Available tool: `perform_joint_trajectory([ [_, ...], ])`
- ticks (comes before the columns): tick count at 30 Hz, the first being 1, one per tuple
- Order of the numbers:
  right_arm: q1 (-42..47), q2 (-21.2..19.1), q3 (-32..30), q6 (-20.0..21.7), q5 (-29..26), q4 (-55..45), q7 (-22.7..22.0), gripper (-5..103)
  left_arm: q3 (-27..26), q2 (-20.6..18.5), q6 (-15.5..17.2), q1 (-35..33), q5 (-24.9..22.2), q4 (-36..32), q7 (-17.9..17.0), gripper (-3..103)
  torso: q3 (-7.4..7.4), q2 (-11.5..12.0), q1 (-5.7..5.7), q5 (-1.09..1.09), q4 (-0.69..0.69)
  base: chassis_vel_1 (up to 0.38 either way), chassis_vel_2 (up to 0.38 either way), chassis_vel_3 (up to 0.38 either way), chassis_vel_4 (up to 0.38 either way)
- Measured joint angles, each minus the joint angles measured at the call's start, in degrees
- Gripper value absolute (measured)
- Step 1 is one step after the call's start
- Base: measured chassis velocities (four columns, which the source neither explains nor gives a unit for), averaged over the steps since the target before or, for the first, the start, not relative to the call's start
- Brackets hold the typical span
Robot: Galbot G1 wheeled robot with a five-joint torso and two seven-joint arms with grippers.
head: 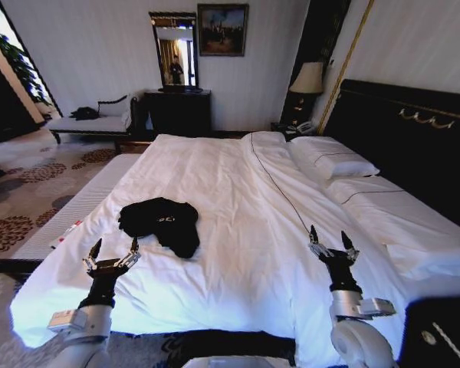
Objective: Fold the clothes on the bed.
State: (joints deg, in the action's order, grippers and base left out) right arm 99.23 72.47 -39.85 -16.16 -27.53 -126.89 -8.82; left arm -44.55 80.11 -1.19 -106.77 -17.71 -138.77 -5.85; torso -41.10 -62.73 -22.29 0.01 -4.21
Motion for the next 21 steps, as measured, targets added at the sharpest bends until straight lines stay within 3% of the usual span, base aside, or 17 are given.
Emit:
perform_joint_trajectory([
  [21, 1.7, 1.2, 0.0, -0.7, 1.4, -0.4, 0.6, 100, -0.5, -0.5, -0.6, 0.1, -0.5, -0.1, 0.0, 100, -0.01, 0.0, 0.00, 0.00, 0.00, 0.001, 0.148, -0.003, -0.151],
])
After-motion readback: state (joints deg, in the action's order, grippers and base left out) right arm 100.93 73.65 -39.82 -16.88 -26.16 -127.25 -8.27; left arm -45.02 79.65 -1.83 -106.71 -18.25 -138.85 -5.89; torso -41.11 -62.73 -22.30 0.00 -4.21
